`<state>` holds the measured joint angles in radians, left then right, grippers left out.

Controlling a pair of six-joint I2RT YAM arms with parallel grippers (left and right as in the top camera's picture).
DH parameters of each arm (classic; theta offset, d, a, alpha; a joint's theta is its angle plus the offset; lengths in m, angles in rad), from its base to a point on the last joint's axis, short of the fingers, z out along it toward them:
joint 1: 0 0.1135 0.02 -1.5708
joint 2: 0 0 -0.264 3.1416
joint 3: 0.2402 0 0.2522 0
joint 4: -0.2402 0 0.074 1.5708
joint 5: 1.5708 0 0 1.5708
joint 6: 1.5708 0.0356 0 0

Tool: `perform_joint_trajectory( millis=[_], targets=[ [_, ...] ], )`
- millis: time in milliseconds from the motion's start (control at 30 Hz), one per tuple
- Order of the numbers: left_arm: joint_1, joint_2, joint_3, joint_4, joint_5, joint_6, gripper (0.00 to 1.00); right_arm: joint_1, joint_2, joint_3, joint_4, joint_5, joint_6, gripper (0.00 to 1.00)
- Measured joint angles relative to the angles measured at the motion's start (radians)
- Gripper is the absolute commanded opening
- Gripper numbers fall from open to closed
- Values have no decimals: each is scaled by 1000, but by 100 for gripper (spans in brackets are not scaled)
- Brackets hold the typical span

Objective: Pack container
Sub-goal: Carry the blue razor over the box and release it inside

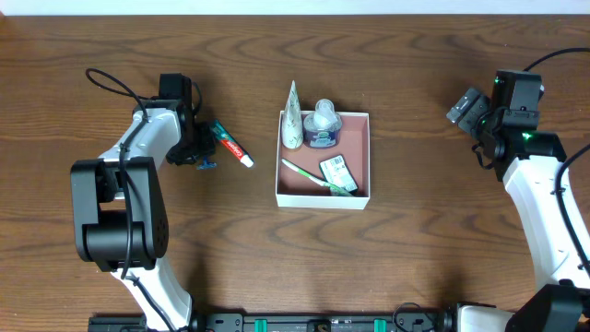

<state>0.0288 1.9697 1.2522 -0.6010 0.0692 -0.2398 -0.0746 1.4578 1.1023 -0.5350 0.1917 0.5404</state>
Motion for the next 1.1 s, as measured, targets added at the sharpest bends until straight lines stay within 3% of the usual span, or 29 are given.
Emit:
perform_joint_trajectory(
  millis=[333,633,800,967,1100],
  targets=[
    [0,0,0,-21,31,-8,6,0,0,0,0,0,0,99],
    [0,-31,1,-73,45,-7,6,0,0,0,0,0,0,99],
    [0,-183,0,-94,74,8,6,0,0,0,0,0,0,99],
    [-13,-382,1,-95,200,134,6,0,0,0,0,0,0,99],
    [-89,-513,1,-108,294,325,6,0,0,0,0,0,0,99]
  ],
)
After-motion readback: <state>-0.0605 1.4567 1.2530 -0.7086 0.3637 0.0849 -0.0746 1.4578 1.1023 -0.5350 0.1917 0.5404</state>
